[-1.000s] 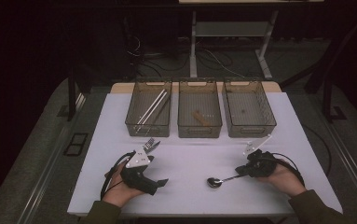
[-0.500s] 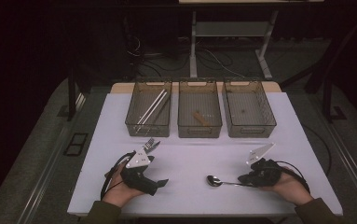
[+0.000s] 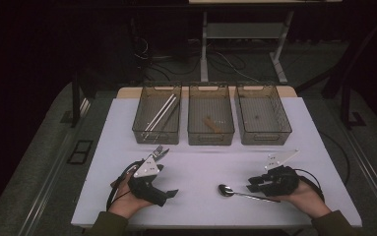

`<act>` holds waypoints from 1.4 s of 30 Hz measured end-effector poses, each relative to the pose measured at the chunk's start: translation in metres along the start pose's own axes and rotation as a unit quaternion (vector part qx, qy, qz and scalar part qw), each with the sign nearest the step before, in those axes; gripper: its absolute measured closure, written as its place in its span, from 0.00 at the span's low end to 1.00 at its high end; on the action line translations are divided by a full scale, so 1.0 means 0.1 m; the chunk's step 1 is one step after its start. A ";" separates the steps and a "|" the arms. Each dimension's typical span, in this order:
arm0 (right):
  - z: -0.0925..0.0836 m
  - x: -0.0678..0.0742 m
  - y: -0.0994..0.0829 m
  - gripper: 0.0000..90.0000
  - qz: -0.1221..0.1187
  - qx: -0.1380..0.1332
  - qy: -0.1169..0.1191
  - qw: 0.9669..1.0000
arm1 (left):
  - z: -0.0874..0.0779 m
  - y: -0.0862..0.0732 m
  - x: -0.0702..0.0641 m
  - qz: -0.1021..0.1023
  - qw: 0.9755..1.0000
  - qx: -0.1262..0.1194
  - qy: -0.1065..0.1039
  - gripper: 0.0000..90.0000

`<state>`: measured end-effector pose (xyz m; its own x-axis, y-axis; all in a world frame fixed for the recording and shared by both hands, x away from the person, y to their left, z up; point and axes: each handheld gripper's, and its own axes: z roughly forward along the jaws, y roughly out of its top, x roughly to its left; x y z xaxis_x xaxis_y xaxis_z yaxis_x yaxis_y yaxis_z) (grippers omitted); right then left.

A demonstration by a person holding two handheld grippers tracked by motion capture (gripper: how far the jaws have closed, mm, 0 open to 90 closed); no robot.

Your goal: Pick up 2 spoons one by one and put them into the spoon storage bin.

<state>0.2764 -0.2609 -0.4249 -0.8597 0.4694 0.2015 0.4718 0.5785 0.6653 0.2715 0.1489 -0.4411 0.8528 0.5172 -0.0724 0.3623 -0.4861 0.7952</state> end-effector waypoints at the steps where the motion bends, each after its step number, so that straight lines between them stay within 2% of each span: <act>1: 0.02 0.01 0.02 0.67 0.001 -0.003 0.006 1.000 | 0.00 0.00 0.00 -0.001 1.000 -0.001 -0.002 0.01; 6: 0.14 0.07 0.09 0.57 -0.011 -0.010 0.009 1.000 | 0.01 -0.01 -0.01 -0.007 1.000 -0.002 -0.018 0.00; 12: 0.27 0.10 0.20 0.50 -0.014 -0.020 0.016 1.000 | 0.00 0.00 -0.01 -0.010 1.000 -0.008 -0.015 0.00; 18: 0.41 0.12 0.31 0.51 -0.015 -0.021 0.029 0.999 | 0.02 0.00 -0.02 -0.004 1.000 -0.001 -0.017 0.00; 27: 0.51 0.17 0.27 0.53 -0.028 -0.010 0.023 0.999 | 0.02 0.00 -0.02 -0.002 1.000 0.001 -0.018 0.00; 34: 0.59 0.23 0.25 0.56 -0.053 0.014 0.009 0.998 | 0.04 0.00 -0.03 0.001 1.000 0.008 -0.020 0.00; 37: 0.60 0.26 0.24 0.56 -0.063 0.014 0.001 0.998 | 0.04 -0.01 -0.03 0.002 1.000 0.009 -0.020 0.00; 39: 0.60 0.28 0.24 0.57 -0.079 0.015 -0.008 0.997 | 0.04 -0.01 -0.03 0.001 1.000 0.010 -0.020 0.00; 42: 0.61 0.32 0.23 0.58 -0.093 0.018 -0.010 0.995 | 0.05 -0.01 -0.03 0.002 1.000 0.011 -0.020 0.00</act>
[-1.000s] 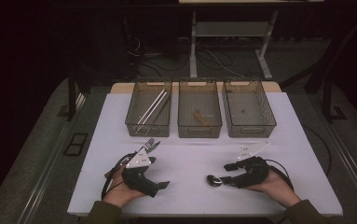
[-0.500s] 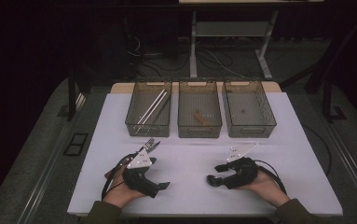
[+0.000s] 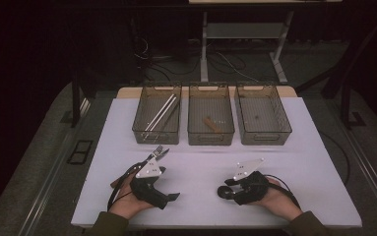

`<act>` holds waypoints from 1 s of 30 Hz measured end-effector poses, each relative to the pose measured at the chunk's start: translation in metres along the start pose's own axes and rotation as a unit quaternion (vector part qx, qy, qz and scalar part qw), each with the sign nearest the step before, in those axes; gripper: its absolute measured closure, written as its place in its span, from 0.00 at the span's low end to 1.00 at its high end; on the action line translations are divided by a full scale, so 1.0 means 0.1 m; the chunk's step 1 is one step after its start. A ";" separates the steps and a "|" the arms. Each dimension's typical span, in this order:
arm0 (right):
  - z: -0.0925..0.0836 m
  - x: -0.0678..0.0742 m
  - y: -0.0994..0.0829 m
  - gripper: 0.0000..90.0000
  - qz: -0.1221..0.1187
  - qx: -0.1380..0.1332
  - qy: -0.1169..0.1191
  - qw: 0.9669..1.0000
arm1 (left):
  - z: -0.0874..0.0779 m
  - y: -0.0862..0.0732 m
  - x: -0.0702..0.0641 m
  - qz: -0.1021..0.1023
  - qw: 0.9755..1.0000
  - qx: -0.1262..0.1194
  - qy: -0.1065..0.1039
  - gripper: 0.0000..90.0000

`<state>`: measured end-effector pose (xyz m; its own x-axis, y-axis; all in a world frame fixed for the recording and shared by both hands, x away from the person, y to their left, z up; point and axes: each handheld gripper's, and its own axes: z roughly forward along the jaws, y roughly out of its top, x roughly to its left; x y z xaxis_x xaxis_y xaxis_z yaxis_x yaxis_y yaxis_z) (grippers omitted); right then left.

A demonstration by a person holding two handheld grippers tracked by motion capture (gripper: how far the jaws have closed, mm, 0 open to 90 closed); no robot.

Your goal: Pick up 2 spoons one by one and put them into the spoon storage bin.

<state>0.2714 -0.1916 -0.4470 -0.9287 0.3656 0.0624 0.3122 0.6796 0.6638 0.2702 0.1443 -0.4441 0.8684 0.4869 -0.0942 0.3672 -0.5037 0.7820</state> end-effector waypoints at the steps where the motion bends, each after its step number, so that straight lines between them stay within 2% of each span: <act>1: 0.00 0.01 0.00 0.60 -0.004 0.000 -0.001 1.000 | 0.00 0.00 0.00 0.000 1.000 0.000 0.000 0.00; 5: -0.01 0.03 0.00 0.70 -0.013 0.004 0.010 1.000 | 0.00 0.00 0.00 0.001 1.000 0.001 -0.001 0.00; 11: -0.03 0.02 0.00 0.78 -0.013 0.007 0.009 1.000 | 0.00 0.00 0.00 0.002 1.000 0.002 0.000 0.00; 14: -0.07 0.01 -0.01 0.86 -0.019 0.003 0.007 1.000 | 0.00 0.00 0.00 0.001 1.000 0.002 -0.001 0.00; 18: -0.11 0.00 -0.02 0.93 -0.023 -0.003 0.019 1.000 | 0.00 0.00 0.00 0.002 1.000 0.001 -0.001 0.00; 25: -0.14 0.00 -0.04 0.98 -0.020 -0.007 0.041 0.999 | 0.00 0.00 0.00 0.002 1.000 0.000 -0.001 0.00; 30: -0.16 -0.01 -0.03 0.98 -0.019 -0.009 0.039 0.999 | -0.01 0.00 0.00 0.003 1.000 -0.003 -0.001 0.00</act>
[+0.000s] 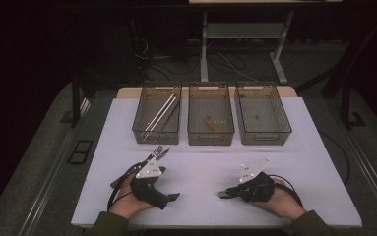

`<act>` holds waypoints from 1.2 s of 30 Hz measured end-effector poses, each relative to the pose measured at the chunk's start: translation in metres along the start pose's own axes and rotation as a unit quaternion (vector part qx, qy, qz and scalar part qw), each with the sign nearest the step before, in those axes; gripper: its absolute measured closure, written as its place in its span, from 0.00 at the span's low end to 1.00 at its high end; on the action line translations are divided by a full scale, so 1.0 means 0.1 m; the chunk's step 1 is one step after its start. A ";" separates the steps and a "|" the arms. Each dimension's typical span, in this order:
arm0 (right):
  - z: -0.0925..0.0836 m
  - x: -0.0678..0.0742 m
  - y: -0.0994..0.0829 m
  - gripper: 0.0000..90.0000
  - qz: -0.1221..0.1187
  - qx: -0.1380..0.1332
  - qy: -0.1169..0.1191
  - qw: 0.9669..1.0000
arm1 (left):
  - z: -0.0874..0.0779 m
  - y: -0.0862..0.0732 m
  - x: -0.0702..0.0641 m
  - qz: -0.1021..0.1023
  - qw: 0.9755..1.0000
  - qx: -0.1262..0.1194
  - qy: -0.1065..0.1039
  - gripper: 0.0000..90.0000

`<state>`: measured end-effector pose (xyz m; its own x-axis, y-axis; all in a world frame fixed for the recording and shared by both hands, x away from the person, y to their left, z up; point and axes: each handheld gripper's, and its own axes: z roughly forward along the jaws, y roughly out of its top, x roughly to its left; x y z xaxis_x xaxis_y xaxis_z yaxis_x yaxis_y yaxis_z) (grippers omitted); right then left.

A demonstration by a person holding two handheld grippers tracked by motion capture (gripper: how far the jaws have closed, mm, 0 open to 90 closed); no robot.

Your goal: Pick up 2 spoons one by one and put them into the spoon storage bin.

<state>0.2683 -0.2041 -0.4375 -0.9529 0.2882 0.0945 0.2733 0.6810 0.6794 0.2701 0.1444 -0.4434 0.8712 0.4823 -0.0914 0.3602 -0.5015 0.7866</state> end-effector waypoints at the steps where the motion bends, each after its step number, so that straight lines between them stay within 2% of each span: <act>1: -0.01 -0.01 0.00 0.98 0.003 -0.003 -0.002 1.000 | 0.00 0.00 0.00 0.000 1.000 -0.001 0.000 0.00; 8: -0.14 -0.08 0.04 0.98 0.019 -0.032 -0.031 0.999 | -0.01 0.00 0.00 -0.002 1.000 -0.002 -0.001 0.00; 13: -0.21 -0.17 0.08 0.98 0.034 -0.048 -0.057 0.997 | 0.00 0.00 0.00 -0.002 1.000 0.001 -0.001 0.00; 20: -0.29 -0.34 0.13 0.98 0.056 -0.076 -0.082 0.992 | 0.00 0.00 0.01 -0.003 1.000 0.001 -0.001 0.00; 26: -0.32 -0.46 0.19 0.98 0.076 -0.101 -0.101 0.987 | 0.00 0.00 0.00 -0.002 1.000 0.001 -0.001 0.00; 36: -0.31 -0.59 0.33 0.98 0.080 -0.119 -0.124 0.982 | 0.00 -0.01 0.01 -0.004 1.000 0.000 -0.002 0.00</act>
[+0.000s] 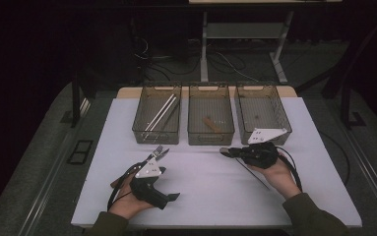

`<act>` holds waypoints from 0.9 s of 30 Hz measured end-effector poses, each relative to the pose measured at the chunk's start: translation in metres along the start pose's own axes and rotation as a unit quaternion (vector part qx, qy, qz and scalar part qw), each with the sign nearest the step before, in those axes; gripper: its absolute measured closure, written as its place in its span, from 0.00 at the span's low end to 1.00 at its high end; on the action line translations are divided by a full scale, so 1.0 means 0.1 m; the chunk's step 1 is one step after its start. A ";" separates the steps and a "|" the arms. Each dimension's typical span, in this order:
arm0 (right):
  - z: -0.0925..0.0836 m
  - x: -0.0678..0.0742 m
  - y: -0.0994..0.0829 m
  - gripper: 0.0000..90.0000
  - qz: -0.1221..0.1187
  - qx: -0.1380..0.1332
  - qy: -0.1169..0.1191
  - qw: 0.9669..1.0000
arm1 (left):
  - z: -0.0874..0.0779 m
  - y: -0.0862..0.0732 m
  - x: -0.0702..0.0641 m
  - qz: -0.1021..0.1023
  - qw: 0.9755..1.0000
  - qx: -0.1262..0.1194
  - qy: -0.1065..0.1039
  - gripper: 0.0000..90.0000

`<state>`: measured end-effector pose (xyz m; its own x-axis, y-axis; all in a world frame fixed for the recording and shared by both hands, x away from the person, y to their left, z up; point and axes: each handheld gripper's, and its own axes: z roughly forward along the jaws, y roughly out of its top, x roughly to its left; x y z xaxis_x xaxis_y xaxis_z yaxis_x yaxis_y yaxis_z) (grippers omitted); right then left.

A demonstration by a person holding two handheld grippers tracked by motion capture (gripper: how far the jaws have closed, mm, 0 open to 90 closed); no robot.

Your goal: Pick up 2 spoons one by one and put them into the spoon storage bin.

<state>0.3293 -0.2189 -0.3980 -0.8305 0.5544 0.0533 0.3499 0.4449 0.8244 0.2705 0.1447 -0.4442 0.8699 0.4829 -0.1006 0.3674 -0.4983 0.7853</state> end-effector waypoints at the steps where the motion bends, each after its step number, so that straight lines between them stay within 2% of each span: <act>1: 0.00 -0.01 0.02 0.98 0.004 -0.004 -0.002 1.000 | 0.00 0.00 0.00 0.000 1.000 0.000 0.000 0.00; 8: 0.02 -0.07 0.16 0.98 -0.001 -0.015 -0.014 1.000 | 0.01 0.00 0.00 -0.003 1.000 0.000 -0.002 0.00; 13: 0.06 -0.13 0.30 0.98 0.005 -0.024 -0.026 0.999 | 0.00 0.00 0.01 -0.005 1.000 -0.003 -0.002 0.00; 27: 0.25 -0.45 0.83 0.98 0.030 -0.037 -0.061 0.997 | 0.02 0.01 -0.01 -0.002 1.000 -0.006 -0.009 0.00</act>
<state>0.4064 -0.1892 -0.3459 -0.7486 0.6619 0.0396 0.3619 0.3578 0.8608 0.2705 0.1419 -0.4444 0.8746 0.4710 -0.1149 0.3670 -0.4883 0.7918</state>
